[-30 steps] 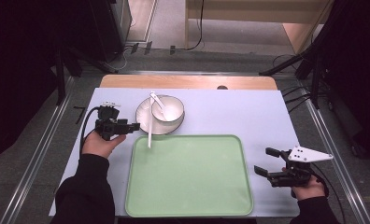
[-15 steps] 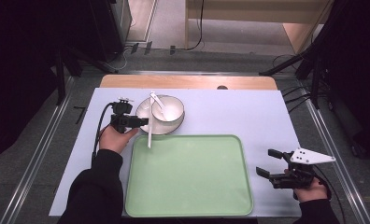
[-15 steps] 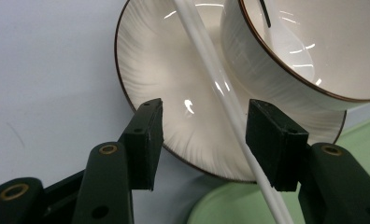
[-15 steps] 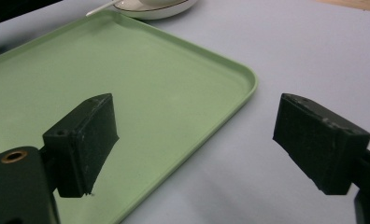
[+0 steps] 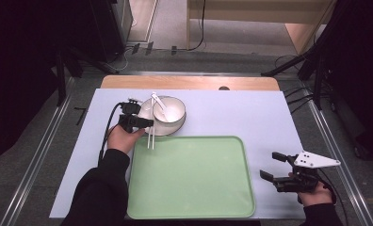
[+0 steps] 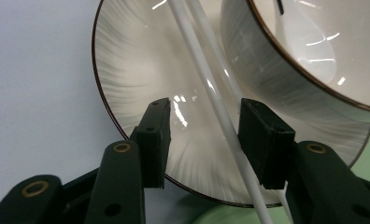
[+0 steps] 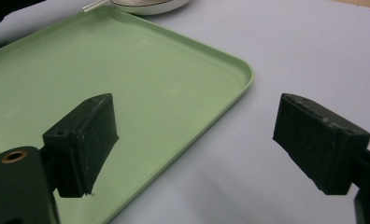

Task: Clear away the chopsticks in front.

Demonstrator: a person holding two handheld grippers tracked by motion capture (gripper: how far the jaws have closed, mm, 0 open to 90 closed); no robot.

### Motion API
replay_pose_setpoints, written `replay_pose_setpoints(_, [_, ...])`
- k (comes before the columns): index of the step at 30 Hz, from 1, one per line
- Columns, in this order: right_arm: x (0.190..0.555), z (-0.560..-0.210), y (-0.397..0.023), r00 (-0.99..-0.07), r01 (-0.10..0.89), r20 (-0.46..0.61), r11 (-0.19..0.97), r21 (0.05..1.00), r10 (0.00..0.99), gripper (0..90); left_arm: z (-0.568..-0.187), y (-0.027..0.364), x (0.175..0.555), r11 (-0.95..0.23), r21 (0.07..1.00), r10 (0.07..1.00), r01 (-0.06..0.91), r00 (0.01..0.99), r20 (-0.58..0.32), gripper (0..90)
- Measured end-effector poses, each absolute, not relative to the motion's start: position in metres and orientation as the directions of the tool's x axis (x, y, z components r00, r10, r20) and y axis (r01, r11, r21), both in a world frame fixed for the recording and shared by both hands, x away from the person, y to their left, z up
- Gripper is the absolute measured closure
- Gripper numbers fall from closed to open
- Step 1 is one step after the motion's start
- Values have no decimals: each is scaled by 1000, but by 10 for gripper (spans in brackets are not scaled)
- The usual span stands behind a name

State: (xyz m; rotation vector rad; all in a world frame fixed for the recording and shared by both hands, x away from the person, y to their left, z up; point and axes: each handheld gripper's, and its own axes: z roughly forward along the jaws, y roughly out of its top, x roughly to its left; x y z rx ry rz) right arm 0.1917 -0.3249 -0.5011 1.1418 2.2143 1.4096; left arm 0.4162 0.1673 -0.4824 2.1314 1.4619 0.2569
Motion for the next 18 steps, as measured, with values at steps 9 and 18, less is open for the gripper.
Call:
replay_pose_setpoints(9, [191,-501,-325,-644,472,174,209,856,745,141,-491,172,429,-214,522,923,826,345,-169,756])
replay_pose_setpoints(18, [190,-501,-326,-648,467,173,208,860,741,141,-491,178,432,-175,518,929,838,314,-194,831])
